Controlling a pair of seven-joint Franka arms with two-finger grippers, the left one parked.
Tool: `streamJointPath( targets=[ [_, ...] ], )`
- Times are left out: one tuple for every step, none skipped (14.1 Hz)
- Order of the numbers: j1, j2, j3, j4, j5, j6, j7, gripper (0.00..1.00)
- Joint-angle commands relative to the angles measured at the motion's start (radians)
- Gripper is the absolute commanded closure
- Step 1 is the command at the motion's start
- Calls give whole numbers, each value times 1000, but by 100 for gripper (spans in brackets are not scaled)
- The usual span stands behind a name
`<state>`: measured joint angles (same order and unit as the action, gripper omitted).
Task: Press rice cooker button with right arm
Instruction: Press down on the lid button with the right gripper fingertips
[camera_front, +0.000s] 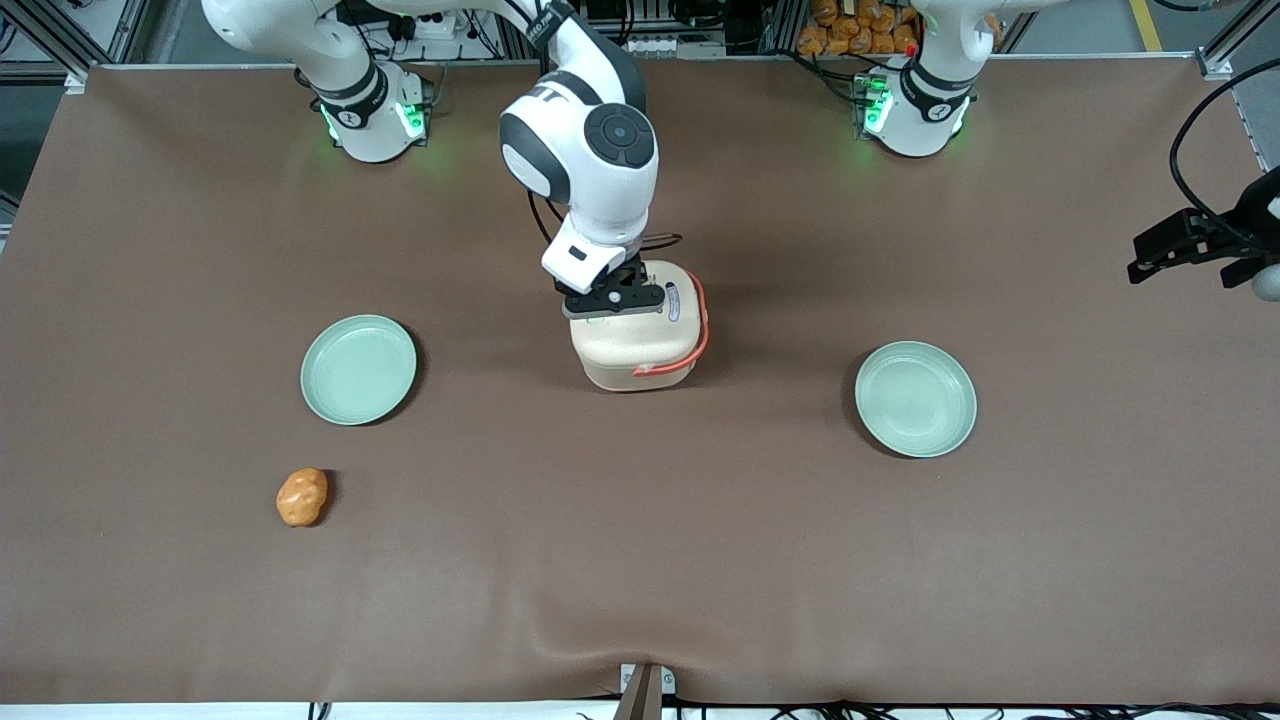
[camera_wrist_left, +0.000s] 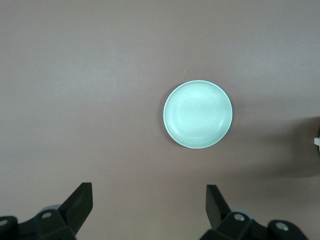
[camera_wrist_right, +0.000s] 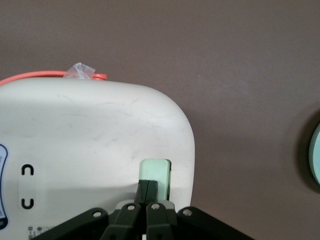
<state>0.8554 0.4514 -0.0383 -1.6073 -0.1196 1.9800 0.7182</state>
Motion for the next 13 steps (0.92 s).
streamJointPath(
  targets=[
    [10, 36, -11, 12, -29, 8, 44, 100],
    [10, 38, -11, 12, -29, 11, 44, 100],
    [10, 36, -11, 13, -28, 8, 44, 100],
    [8, 33, -12, 20, -28, -3, 44, 100],
    [1, 26, -12, 26, -19, -6, 40, 88],
    [-4, 15, -14, 47, -11, -18, 37, 63],
    [-6, 0, -14, 72, -5, -64, 38, 35],
    [-12, -5, -15, 126, 12, -125, 37, 28],
    [-24, -7, -14, 185, 29, -195, 35, 25],
    [-39, -8, -15, 249, 59, -267, 33, 23],
    [-56, -10, -15, 303, 93, -324, 30, 20],
    [-77, -17, -17, 337, 119, -376, 26, 16],
    [-108, -39, -15, 357, 136, -413, 26, 8]
  ],
)
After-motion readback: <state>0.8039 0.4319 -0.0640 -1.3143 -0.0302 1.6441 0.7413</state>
